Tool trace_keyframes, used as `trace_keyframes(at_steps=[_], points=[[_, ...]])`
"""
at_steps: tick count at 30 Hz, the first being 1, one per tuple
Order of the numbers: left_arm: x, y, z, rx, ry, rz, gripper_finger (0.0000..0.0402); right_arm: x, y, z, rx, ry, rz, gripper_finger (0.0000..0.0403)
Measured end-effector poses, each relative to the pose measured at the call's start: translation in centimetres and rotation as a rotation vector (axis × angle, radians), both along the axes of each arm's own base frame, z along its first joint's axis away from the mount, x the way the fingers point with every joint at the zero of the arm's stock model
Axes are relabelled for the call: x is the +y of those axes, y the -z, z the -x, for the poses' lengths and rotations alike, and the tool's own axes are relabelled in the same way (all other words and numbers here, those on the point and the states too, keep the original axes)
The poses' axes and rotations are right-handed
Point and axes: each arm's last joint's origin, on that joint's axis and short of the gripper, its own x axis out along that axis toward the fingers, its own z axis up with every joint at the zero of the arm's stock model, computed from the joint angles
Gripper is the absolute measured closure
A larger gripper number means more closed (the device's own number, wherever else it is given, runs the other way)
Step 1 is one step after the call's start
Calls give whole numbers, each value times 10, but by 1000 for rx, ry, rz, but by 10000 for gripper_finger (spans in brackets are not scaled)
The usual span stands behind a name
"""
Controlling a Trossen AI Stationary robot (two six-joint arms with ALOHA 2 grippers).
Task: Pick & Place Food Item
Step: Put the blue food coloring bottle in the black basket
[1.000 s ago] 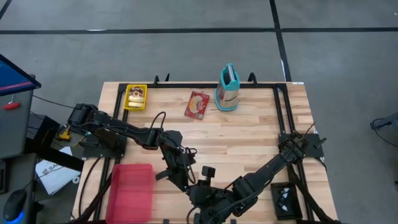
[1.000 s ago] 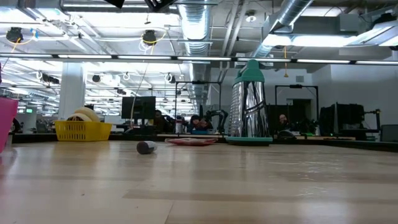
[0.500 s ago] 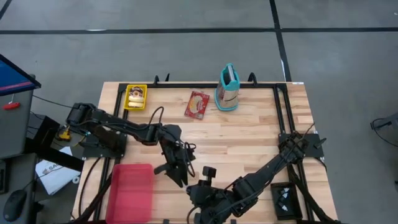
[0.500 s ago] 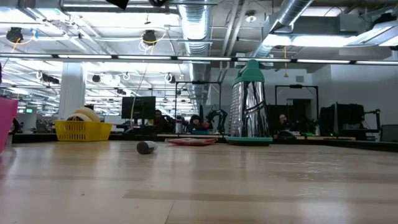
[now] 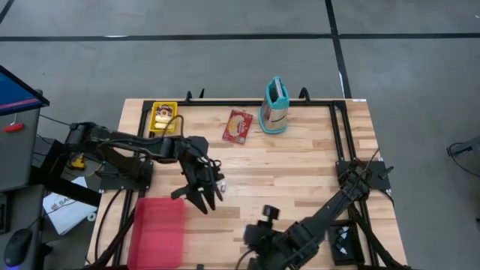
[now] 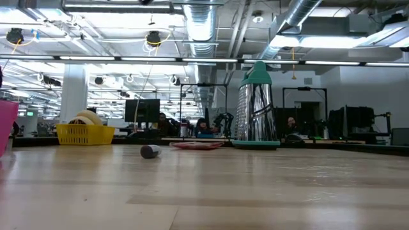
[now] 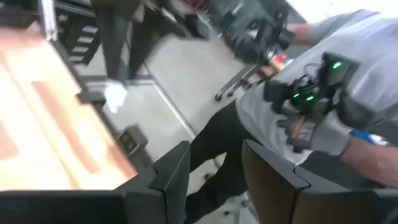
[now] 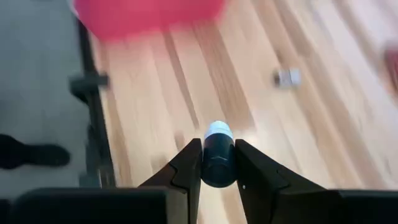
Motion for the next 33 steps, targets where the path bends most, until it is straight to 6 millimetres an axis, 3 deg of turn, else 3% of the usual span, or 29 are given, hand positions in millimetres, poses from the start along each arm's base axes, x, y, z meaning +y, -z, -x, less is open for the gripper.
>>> trace_keyframes(at_steps=[5, 13, 25, 33], points=[[2, -8, 25, 7, -50, -105, 257, 10, 8, 38, 164, 179, -50, 325], [-7, -14, 48, -16, -133, -188, 257, 49, 32, 85, 352, 305, -222, 326], [-34, 4, 52, -3, -186, -132, 257, 96, 70, 169, 643, 479, -275, 327], [-41, 1, 50, -30, -308, -53, 257, 103, 86, 197, 715, 459, -202, 327]])
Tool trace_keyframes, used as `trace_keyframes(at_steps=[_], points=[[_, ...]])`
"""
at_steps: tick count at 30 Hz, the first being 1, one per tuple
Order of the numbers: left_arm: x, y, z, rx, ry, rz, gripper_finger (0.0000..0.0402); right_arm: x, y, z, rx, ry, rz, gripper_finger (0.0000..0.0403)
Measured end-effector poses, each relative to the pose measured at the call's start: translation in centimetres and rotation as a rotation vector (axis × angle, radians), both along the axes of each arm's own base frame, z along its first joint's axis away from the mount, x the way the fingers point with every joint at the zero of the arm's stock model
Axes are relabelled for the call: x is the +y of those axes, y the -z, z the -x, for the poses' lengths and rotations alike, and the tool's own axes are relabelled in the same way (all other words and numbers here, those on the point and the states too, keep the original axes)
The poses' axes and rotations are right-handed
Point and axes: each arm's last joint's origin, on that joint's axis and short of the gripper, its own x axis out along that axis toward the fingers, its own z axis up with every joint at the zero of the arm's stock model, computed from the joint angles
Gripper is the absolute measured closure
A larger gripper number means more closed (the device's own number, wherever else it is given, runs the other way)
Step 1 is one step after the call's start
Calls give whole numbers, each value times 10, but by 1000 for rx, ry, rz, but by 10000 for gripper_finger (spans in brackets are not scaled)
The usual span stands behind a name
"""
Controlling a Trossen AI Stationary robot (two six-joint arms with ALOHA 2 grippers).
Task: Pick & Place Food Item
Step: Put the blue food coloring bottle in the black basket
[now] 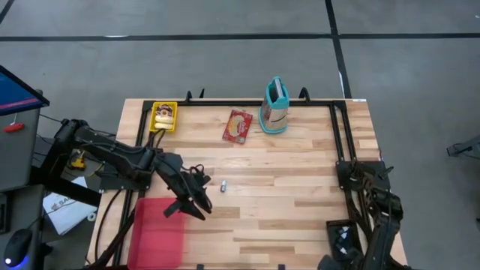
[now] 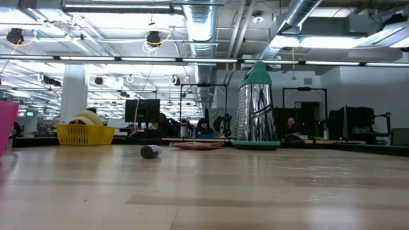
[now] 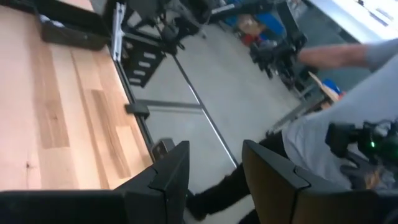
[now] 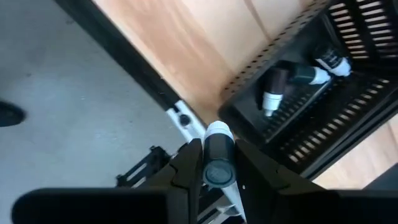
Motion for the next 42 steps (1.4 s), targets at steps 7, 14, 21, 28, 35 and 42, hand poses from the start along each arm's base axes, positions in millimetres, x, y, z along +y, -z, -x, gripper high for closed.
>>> trace_keyframes(at_steps=[7, 14, 21, 28, 35, 42], points=[[-1, 0, -6, 11, -89, 46, 257, -3, 14, 16, 27, -32, 65, 327], [-8, 10, -27, 3, -111, 136, 257, -25, 11, 38, 36, -46, 121, 330], [-25, 22, -43, -21, -105, 210, 257, -50, 10, 57, 48, -71, 172, 331], [-31, 20, -41, -64, -155, 174, 257, -61, 3, 64, 30, -88, 170, 330], [-30, 20, -41, -68, -168, 174, 257, -64, 0, 68, 49, -86, 160, 311], [-30, 20, -41, -69, -164, 175, 257, -64, 0, 67, 62, -52, 158, 242]])
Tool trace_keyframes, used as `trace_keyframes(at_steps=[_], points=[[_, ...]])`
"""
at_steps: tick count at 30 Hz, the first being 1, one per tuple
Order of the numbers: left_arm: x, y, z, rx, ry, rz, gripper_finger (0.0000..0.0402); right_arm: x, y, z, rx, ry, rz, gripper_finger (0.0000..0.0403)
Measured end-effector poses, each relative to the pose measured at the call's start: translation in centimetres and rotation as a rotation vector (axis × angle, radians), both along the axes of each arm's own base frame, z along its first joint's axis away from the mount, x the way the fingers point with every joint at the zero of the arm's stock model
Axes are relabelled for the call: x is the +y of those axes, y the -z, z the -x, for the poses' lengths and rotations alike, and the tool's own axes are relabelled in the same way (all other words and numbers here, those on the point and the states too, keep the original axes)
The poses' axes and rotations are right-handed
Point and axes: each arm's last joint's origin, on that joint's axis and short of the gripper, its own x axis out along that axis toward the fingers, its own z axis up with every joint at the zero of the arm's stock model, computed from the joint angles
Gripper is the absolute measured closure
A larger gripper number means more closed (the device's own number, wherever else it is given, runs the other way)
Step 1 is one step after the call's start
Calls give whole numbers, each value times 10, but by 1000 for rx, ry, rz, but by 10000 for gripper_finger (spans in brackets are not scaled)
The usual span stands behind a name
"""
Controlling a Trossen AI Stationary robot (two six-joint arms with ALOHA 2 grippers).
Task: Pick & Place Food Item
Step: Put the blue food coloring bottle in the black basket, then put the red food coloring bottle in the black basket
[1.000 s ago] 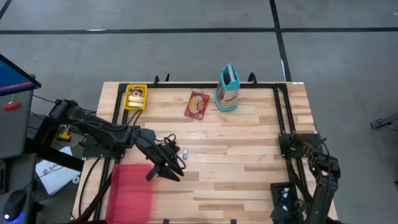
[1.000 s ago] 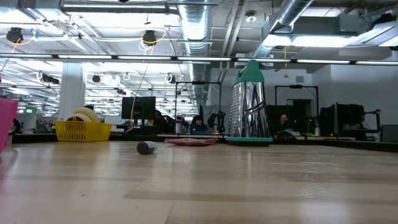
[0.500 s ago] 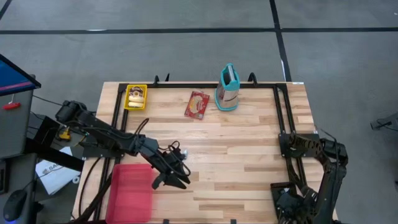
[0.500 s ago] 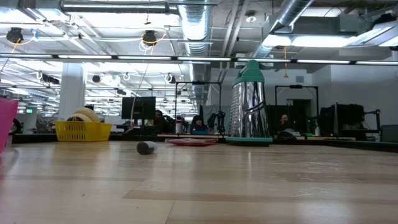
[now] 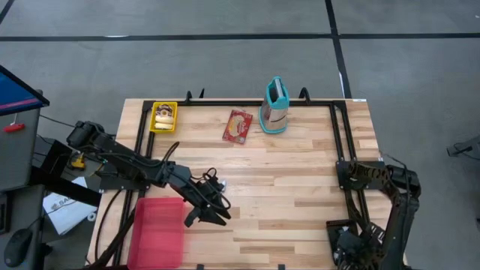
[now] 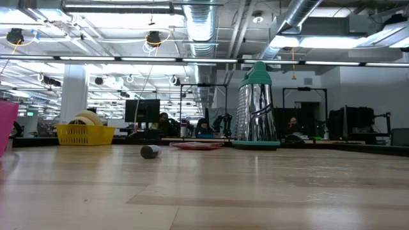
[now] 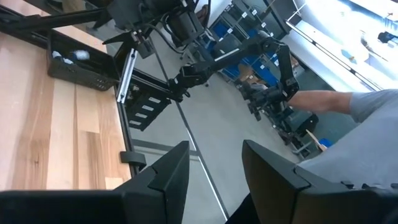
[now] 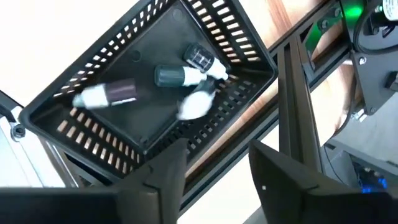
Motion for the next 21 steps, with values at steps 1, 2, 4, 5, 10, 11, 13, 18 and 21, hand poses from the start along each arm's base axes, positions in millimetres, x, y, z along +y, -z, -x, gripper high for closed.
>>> trace_keyframes(at_steps=[1, 2, 4, 5, 10, 11, 13, 18, 21], points=[[0, 0, 0, 0, 0, 0, 257, 0, 0, -1, 4, 7, -1, 233], [0, 0, 0, 0, 1, 0, 257, -1, 0, -2, 6, 10, -2, 224], [0, -2, 1, -7, 4, -8, 257, -1, 0, -4, 7, 18, -2, 209], [1, -3, 2, -15, 4, -16, 257, -2, 0, -6, 5, 22, -2, 204], [13, -6, 17, 64, -79, -130, 257, -4, -7, -25, -94, 39, -10, 191], [16, -6, 22, 97, -112, -176, 257, -5, -9, -31, -126, 44, -11, 191], [23, -7, 33, 134, -170, -268, 257, -7, -15, -45, -217, 59, -10, 192], [31, 2, 56, 256, -166, -527, 256, -18, -33, -89, -530, 151, 19, 195], [33, 12, 62, 339, -152, -620, 248, -33, -43, -119, -653, 266, 32, 192]])
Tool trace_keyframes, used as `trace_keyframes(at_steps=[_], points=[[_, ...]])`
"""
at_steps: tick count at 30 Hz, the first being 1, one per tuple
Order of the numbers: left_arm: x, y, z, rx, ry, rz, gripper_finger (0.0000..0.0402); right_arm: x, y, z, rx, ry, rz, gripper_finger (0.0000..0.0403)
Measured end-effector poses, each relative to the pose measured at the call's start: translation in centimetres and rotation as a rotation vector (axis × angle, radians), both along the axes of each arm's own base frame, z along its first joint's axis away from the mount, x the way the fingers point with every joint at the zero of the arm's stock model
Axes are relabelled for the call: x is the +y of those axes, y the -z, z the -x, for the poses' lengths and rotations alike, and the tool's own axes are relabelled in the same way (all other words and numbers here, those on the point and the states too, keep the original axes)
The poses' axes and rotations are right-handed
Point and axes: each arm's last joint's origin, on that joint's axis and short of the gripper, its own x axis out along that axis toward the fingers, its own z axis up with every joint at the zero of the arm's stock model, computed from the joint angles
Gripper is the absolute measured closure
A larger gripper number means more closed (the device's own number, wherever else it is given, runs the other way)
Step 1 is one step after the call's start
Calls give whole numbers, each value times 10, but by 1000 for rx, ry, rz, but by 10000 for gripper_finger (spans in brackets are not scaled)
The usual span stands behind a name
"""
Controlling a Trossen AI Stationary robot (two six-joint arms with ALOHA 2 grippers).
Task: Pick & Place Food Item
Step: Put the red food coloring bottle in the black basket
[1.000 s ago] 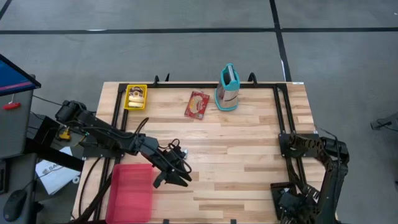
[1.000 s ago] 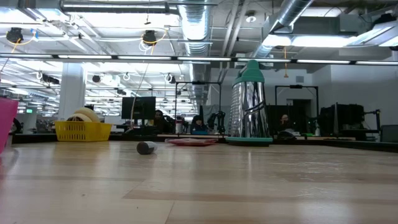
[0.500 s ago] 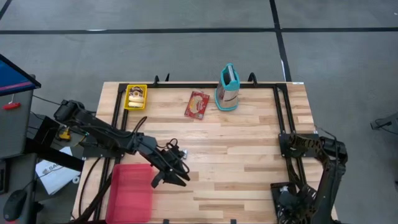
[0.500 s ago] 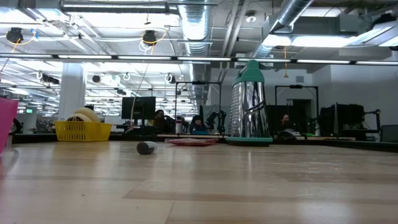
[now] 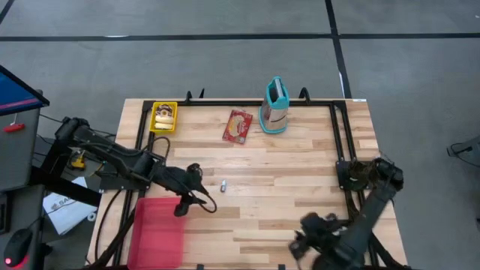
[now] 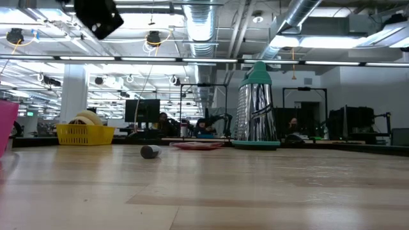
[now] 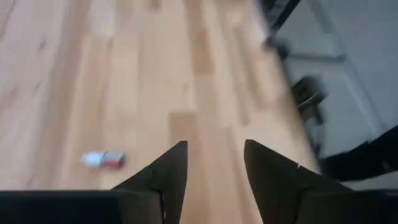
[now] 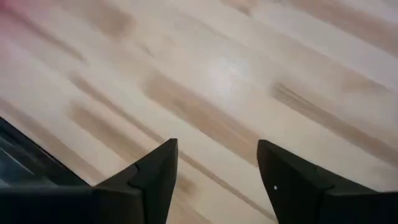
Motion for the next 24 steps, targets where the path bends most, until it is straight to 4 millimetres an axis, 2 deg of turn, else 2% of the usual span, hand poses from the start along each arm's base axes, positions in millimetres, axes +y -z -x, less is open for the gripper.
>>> trace_keyframes(at_steps=[4, 8, 13, 17, 19, 22, 24], points=[[3, 12, 3, 89, 14, -147, 231, -20, -11, -47, -173, 95, -60, 182], [5, 14, 5, 96, 40, -246, 227, -47, -16, -94, -267, 105, -117, 177], [7, 10, 8, 83, 41, -243, 228, -99, -19, -143, -310, 150, -164, 181], [9, 1, 15, 41, 25, -212, 226, -150, -18, -170, -274, 234, -269, 188], [12, -5, 20, 16, 23, -202, 227, -175, -12, -183, -245, 247, -289, 191], [16, -15, 30, -23, 19, -186, 228, -196, 1, -200, -242, 235, -309, 192], [20, -20, 40, -31, 19, -182, 228, -203, 9, -212, -263, 214, -346, 191]])
